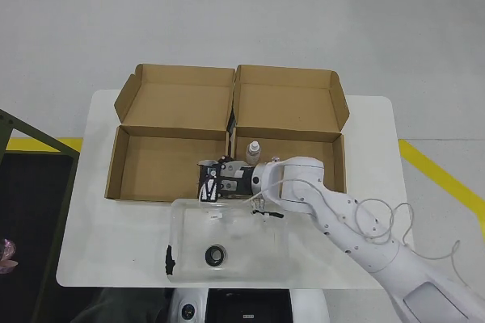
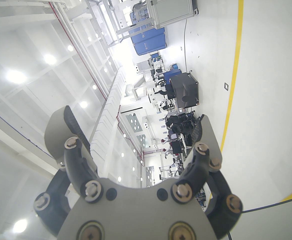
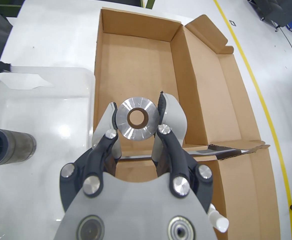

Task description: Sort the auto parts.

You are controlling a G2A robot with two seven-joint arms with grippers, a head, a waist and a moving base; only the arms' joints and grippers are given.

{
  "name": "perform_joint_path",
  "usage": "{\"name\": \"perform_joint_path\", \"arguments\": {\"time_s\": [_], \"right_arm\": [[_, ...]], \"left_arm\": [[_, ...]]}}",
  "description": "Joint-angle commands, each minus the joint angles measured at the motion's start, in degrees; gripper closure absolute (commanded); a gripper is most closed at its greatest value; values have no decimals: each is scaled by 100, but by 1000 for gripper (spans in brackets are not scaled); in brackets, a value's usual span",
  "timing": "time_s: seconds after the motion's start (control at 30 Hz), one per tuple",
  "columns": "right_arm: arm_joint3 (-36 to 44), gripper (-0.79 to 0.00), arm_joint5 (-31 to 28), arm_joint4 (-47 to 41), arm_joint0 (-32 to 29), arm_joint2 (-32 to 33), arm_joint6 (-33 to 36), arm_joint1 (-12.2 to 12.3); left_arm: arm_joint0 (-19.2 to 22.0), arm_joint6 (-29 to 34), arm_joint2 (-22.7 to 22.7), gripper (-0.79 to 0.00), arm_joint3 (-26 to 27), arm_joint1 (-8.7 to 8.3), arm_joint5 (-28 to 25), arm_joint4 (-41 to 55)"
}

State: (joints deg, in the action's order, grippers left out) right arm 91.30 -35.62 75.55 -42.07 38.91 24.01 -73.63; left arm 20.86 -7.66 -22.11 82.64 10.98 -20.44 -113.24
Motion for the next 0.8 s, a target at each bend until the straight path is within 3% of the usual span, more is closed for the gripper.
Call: {"name": "perform_joint_path", "arguments": {"time_s": [0.0,0.4,0.77], "right_arm": [[-211,0,120,19,179,-110,84,-81],[-1304,0,620,18,959,-681,457,-584],[-2147,0,853,91,1294,-1047,489,-997]], "left_arm": [[0,0,0,-785,0,0,0,0],[0,0,0,-785,0,0,0,0],[0,0,0,-785,0,0,0,0]]}}
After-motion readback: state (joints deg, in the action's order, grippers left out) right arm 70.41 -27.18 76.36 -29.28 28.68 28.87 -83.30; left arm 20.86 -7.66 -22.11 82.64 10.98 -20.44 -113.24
